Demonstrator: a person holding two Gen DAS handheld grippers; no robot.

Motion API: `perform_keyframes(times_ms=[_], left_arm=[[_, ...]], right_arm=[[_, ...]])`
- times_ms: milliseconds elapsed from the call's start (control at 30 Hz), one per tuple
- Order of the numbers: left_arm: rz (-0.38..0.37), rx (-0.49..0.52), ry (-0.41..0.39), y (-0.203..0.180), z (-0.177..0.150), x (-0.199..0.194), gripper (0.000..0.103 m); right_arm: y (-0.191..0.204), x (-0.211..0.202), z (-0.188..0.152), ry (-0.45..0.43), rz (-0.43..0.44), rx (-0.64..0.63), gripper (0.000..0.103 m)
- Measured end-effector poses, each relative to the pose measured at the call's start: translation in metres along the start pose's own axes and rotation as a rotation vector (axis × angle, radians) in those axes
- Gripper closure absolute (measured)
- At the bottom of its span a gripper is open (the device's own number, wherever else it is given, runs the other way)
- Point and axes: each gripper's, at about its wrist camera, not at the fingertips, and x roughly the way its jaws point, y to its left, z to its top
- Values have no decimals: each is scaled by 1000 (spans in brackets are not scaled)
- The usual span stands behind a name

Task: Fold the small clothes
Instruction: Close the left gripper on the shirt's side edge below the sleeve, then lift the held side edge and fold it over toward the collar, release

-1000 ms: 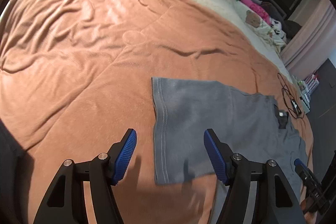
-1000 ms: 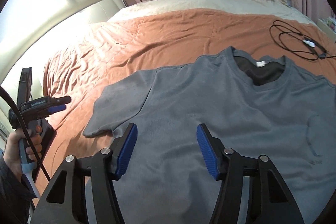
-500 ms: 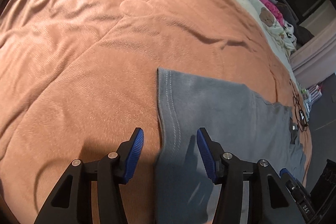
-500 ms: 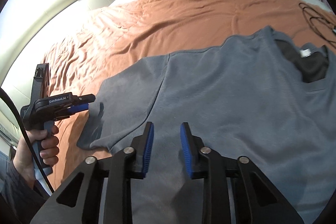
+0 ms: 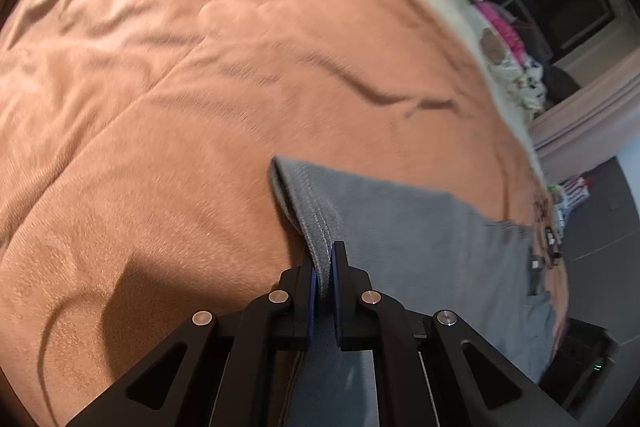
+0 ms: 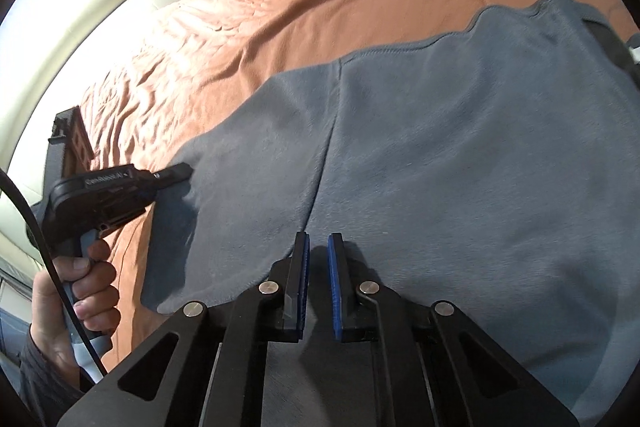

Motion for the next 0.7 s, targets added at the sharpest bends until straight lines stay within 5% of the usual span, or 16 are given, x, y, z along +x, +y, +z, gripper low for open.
perform_keyframes(times_ms=[500, 567, 633, 700], left_arm=[[-78, 113, -42, -71, 9, -54, 97], [-82, 127, -40, -82, 7, -56, 97], [-91, 137, -33, -94, 4, -57, 97], [-91, 151, -30, -109, 1, -55, 97]], right_arm=[[1, 5, 12, 20, 14, 47, 97], [1, -9, 13, -1, 29, 45, 87], [-2, -27, 10, -34, 21, 38, 41], [-4, -45, 6, -81, 6, 30, 35]])
